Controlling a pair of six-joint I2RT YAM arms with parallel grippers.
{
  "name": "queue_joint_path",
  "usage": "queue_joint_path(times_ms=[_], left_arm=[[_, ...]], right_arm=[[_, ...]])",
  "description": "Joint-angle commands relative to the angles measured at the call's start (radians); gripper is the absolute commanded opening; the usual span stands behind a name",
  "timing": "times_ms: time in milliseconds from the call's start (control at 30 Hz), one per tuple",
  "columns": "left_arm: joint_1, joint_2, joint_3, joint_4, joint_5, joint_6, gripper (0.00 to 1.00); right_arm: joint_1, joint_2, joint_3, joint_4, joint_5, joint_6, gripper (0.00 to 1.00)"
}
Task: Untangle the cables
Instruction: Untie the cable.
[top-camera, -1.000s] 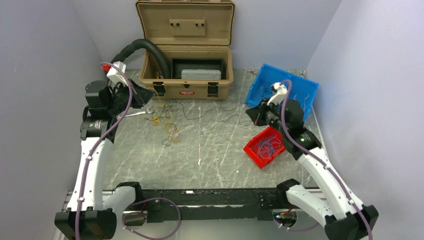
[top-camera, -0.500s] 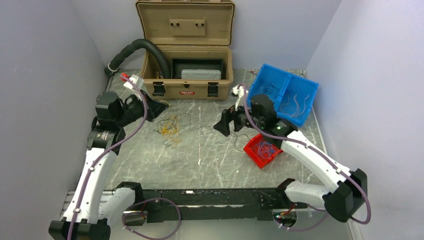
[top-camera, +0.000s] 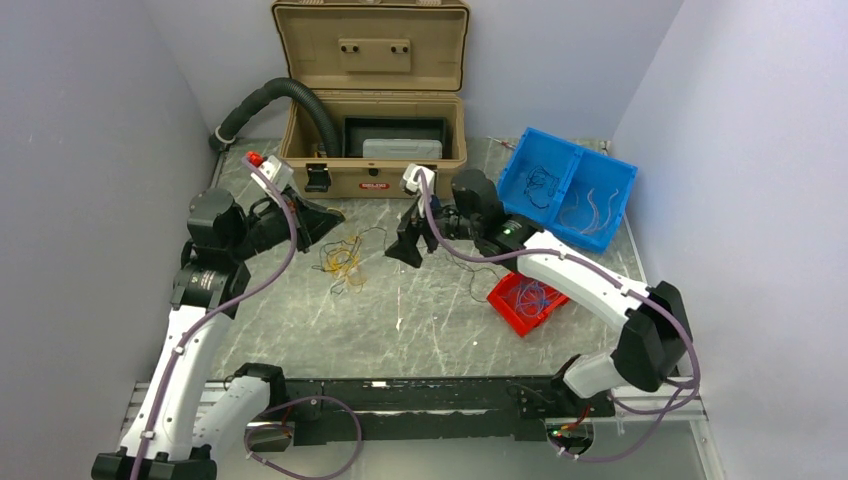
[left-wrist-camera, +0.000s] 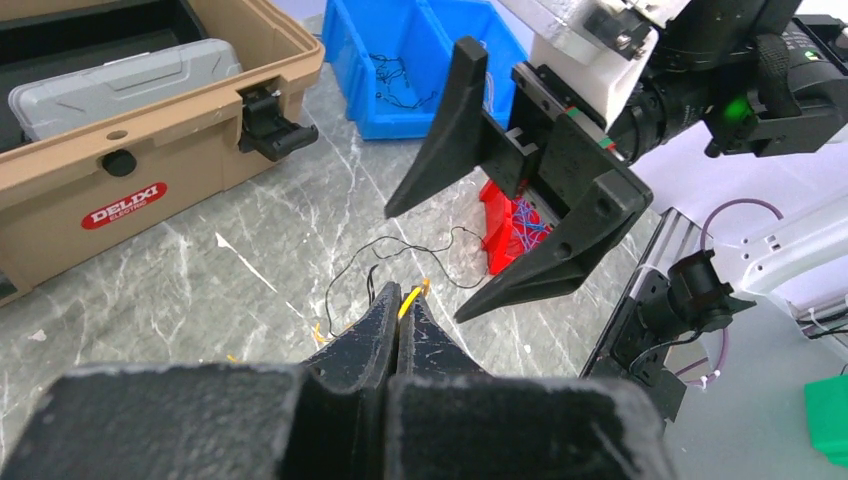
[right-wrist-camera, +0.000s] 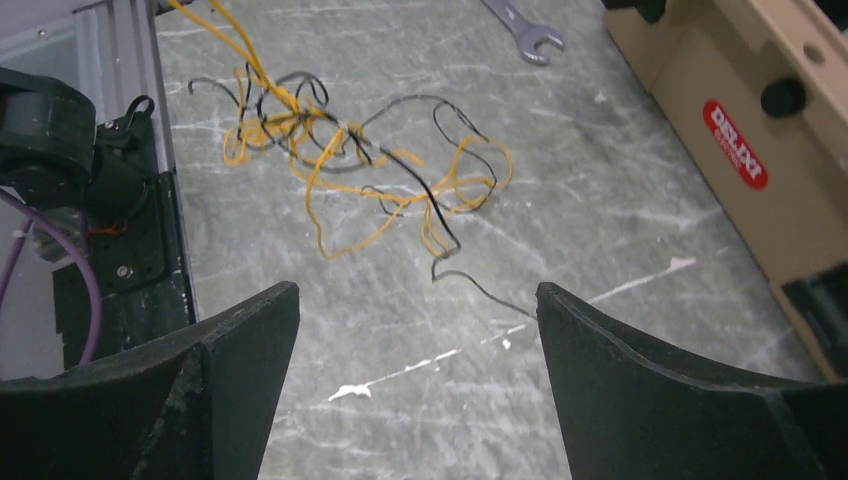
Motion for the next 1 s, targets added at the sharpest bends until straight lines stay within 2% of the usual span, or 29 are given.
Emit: queue_joint_path(times_ms=[0,200,300,333,400,500,533,667,800,900,967], left_arm=[[-0.008,-0.016,-0.008,0.054,0.047,0.026,0.0],[-0.009,-0.013,-0.001,0.056,0.07,0.023,0.0],[-0.009,-0.017,-0.002,0.055,0.069,0.027,0.0],[-0.009,-0.02,-0.003,0.055,0.068,0.029,0.0],[-0.009,-0.024,-0.003,0.051,0.058,0.034,0.0],[-0.009,-0.028,0.002,0.027,0.018,0.044,0.0],[-0.009,-0.03,0.005,0.016,-0.006,0.048,0.0],[-0.009,-0.04,0.006,-0.027,-0.12,0.06,0.0],[-0.006,-0.049,0.032,-0.131,-0.433,0.058,0.0],[0.012,-0.064,0.039,-0.199,-0.669,0.033,0.0],[0.033,-0.075,0.035,-0.226,-0.776,-0.002,0.0]], right_arm=[[0.038,0.046,0.106,0.026,-0.025,-0.097,0.91],[0.074,0.131,0.161,0.046,0.003,-0.113,0.9],[0.076,0.161,0.18,0.066,0.013,-0.104,0.84],[0.076,0.165,0.18,0.074,0.022,-0.103,0.8],[0.075,0.162,0.169,0.086,0.041,-0.094,0.58],[0.073,0.114,0.092,0.163,0.107,-0.047,0.09],[0.072,0.087,0.052,0.198,0.156,-0.024,0.0],[0.002,-0.028,-0.088,0.309,0.347,0.143,0.0],[-0.22,-0.15,-0.194,0.291,0.388,0.402,0.0],[-0.342,-0.251,-0.269,0.222,0.511,0.563,0.0],[-0.416,-0.304,-0.303,0.142,0.621,0.654,0.0]])
